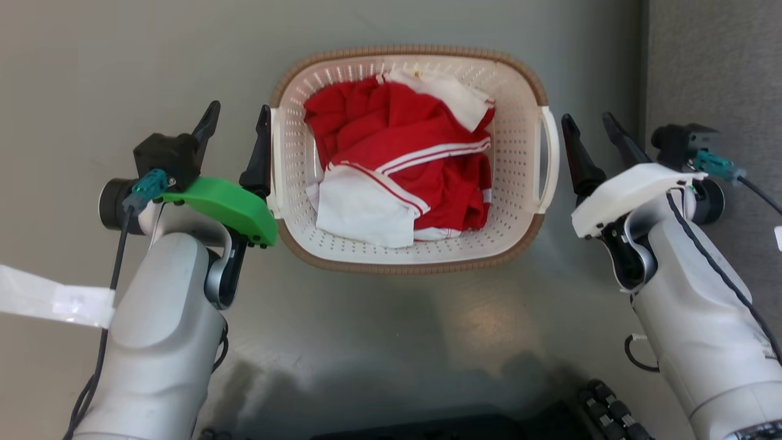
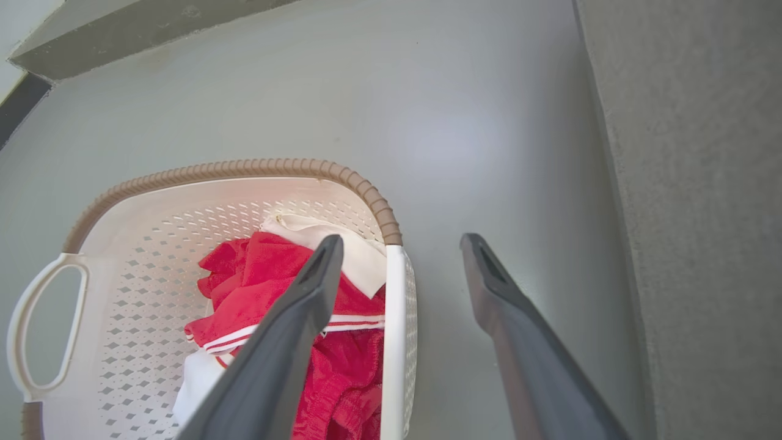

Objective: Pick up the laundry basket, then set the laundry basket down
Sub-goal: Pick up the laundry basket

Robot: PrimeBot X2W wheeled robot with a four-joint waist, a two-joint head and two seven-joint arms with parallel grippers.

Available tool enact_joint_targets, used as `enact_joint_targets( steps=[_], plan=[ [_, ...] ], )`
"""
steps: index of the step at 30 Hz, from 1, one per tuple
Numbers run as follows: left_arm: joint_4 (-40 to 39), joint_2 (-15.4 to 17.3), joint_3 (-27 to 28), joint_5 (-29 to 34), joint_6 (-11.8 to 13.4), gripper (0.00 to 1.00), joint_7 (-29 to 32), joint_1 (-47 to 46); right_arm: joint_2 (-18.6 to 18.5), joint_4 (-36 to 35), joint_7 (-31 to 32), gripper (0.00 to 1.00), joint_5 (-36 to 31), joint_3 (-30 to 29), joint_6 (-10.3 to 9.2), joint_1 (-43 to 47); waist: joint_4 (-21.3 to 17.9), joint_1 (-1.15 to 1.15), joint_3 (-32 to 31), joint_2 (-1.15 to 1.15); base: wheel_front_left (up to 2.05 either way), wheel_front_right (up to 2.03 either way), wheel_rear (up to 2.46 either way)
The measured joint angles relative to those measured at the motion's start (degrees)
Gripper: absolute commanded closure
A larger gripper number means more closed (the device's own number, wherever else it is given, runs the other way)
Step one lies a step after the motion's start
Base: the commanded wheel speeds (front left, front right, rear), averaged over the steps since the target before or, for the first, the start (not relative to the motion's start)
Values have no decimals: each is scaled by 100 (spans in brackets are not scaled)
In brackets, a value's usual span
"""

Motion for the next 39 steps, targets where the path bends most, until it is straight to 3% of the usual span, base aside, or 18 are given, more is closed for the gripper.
enact_joint_targets(
  steps=[14,28,29,30,31,32,33,34,35,39],
  plan=[
    [1120,-26,-321,-396,-58,0,86,-708,63,855,193,0,48,778,0,-798,-62,0,838,0,0,0,0],
    [1726,-32,-695,-751,-127,0,182,-1127,113,1443,218,0,361,1083,0,-1198,-106,-1,1142,0,0,0,0],
    [1755,-32,-710,-788,-134,0,182,-1156,118,1464,204,4,387,1105,0,-1226,-107,-1,1145,0,0,0,0],
    [1786,-32,-728,-839,-137,0,178,-1183,121,1472,187,29,410,1134,0,-1250,-107,-1,1148,0,0,0,0],
    [1825,-33,-744,-888,-151,0,177,-1208,126,1479,180,43,426,1161,0,-1276,-108,-1,1150,0,0,0,0],
    [1853,-32,-759,-927,-152,5,177,-1228,135,1490,160,85,450,1189,0,-1300,-109,-1,1152,0,0,0,0],
    [1878,-32,-777,-958,-153,45,176,-1243,143,1497,142,100,464,1218,0,-1319,-111,-1,1153,0,0,0,0],
    [1894,-32,-798,-992,-153,83,176,-1254,148,1511,141,100,497,1246,0,-1341,-112,-1,1154,0,0,0,0],
    [1920,-32,-821,-1010,-153,100,176,-1267,170,1518,136,100,544,1271,-7,-1361,-114,-1,1155,0,0,0,0],
    [2004,-102,-896,-1088,-188,100,125,-1301,183,1577,127,100,636,1401,-3,-1423,-122,-1,1146,0,0,0,0]
  ],
)
